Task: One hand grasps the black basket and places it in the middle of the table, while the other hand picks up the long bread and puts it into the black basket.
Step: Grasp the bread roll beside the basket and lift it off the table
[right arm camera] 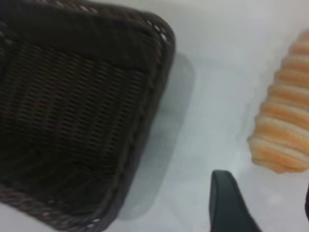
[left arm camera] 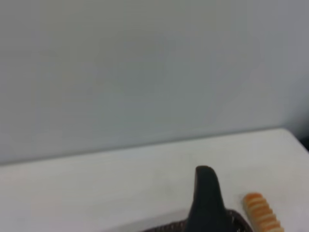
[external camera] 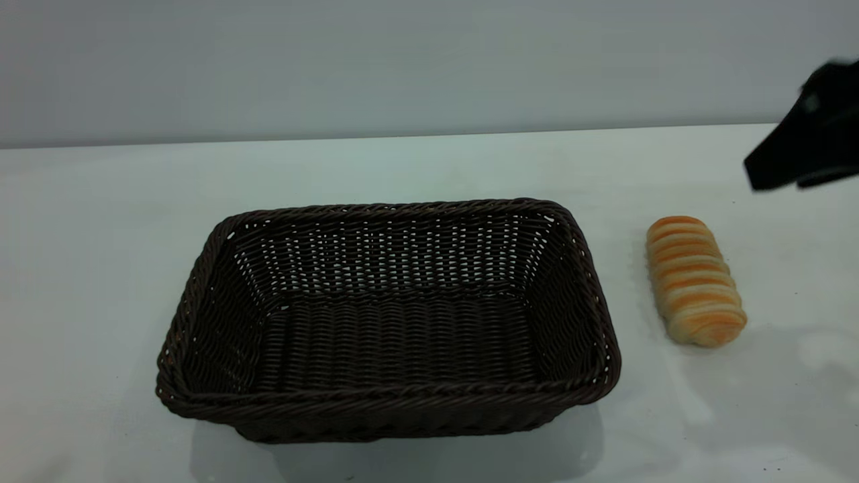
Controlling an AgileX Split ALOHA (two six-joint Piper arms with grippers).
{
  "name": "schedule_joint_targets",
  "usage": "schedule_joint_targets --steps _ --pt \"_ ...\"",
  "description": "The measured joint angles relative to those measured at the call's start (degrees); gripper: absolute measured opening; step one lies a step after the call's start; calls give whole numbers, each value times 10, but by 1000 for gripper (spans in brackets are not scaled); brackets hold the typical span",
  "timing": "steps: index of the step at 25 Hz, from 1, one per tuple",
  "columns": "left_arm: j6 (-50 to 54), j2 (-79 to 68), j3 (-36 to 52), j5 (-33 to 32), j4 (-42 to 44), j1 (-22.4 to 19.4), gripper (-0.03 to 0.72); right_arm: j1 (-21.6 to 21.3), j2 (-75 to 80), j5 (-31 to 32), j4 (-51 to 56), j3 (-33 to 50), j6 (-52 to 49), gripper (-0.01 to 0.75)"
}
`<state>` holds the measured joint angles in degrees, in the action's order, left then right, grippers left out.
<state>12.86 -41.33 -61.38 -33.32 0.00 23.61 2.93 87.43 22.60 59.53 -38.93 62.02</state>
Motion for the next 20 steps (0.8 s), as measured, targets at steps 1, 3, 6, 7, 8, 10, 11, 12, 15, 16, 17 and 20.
schedule_joint_targets --steps 1,3,6,7,8,10,11,12,15,16,17,20 --pt "-4 13 0 -2 0 0 588 0 21 -5 0 -7 2 371" --pt "-11 35 0 -4 -4 0 586 0 57 -13 1 -20 11 371" --pt "-21 61 0 -5 -6 0 586 0 105 -27 1 -41 19 371" --pt "-23 68 0 -7 -6 0 586 0 116 -33 2 -45 23 371" --pt "-24 76 0 -13 -6 0 586 0 128 -40 2 -50 29 371" --pt "-28 89 0 -27 -6 0 586 0 148 -49 2 -60 35 371" --pt "-29 94 0 -36 -6 0 586 0 156 -53 2 -64 39 371" --pt "-34 98 0 -45 -9 0 586 0 165 -56 2 -69 42 371" --pt "-54 108 0 -70 -28 0 586 0 191 -62 3 -83 45 371" --pt "-64 110 0 -75 -38 0 586 0 201 -64 4 -89 45 371" --pt "-74 113 0 -79 -47 0 586 0 211 -66 4 -95 47 371" --pt "-103 121 0 -92 -77 0 586 0 238 -73 5 -112 47 371"
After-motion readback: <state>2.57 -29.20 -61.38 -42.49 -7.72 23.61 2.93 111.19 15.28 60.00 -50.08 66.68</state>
